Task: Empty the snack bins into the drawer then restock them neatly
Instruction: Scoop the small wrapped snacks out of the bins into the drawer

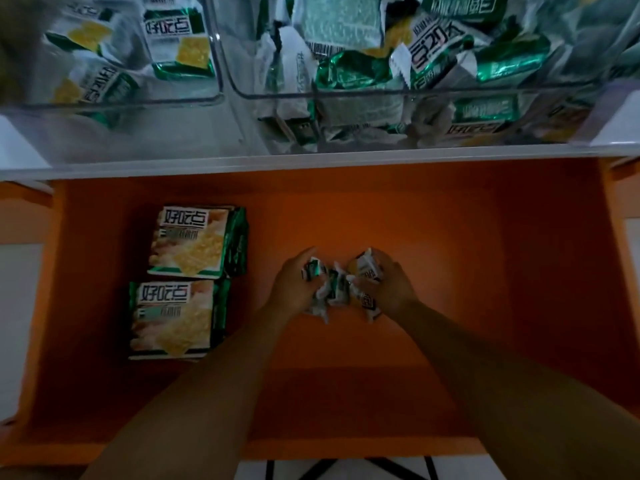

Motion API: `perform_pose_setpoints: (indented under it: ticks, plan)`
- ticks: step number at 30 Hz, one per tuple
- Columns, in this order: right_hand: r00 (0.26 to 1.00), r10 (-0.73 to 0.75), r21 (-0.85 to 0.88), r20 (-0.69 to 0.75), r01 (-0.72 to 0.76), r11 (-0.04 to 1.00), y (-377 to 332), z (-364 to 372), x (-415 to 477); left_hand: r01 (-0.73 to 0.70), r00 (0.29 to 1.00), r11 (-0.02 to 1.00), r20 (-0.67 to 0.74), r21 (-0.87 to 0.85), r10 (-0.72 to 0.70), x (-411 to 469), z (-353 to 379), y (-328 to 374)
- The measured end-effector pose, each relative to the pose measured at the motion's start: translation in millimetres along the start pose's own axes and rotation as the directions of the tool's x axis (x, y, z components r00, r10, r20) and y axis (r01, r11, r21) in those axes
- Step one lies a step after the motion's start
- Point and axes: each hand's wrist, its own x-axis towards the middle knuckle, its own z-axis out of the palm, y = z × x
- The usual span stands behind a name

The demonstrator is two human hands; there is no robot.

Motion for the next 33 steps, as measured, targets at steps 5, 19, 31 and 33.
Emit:
perform_pose_setpoints:
  ticks: [5,19,31,33]
  plan:
    - [0.995,-0.014,-0.076,-0.1,0.006,0.997,-4.2,-8.9,-8.3,-0.022,1.0,0.997,-0.021,0.077,0.024,-14.9,-21.2,6.3]
    - [0.752,-0.654,-0.231,-0.085,0.624,0.747,-178.6,-47.7,-140.4,-0.434,0.818,0.82,-0.22,0.372,0.532,-172.5,-192.4,88.0]
    - [0.664,-0.66,-0.625,0.352,0.692,0.362,-416.9,-68.7,-115.7,-0.247,0.837,0.806,-0.3,0.539,0.458,-102.8,-341.4,127.2]
    - [0.718,-0.57,-0.757,0.399,0.609,0.237,-440.5,-63.7,-84.9,-0.221,0.872,0.803,-0.257,0.553,0.417,-80.8,-349.6,126.5]
